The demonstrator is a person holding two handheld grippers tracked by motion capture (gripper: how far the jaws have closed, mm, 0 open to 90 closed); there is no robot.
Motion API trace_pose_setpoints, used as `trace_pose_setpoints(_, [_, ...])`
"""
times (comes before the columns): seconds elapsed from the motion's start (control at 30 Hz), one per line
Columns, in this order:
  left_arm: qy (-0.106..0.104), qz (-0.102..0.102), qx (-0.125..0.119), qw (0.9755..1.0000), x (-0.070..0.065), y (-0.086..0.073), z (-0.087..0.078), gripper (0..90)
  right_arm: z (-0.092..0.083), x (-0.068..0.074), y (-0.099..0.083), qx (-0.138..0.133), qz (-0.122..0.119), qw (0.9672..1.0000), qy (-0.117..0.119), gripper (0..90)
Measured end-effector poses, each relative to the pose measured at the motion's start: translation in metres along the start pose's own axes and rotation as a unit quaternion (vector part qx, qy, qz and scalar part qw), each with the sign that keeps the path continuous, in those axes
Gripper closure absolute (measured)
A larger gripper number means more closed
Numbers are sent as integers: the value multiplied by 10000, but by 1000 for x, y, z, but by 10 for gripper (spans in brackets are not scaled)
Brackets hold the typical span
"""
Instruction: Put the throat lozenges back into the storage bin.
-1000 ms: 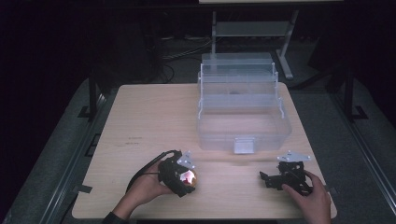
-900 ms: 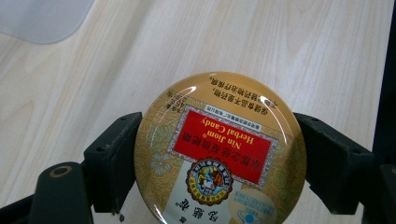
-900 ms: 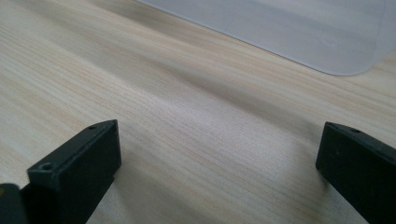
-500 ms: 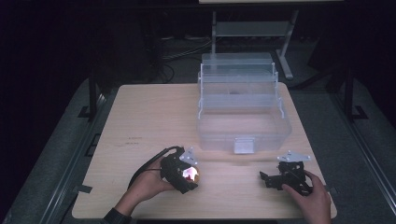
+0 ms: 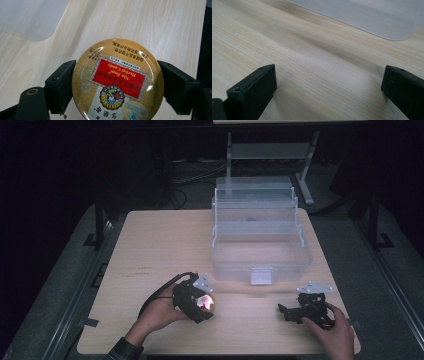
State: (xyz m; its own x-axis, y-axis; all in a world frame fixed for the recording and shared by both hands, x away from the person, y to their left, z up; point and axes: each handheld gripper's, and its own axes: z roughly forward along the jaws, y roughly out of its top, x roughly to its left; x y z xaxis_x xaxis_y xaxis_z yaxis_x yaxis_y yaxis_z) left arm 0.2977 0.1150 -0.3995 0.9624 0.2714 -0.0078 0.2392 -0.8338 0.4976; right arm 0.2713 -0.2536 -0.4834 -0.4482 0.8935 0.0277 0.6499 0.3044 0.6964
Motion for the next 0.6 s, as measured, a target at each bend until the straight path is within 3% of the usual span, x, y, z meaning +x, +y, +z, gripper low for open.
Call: trace_pose_setpoints(0.6, [39, 26, -102, 9999, 7, 14, -10, 195, 0, 0, 0, 0, 0, 10000, -1, 0])
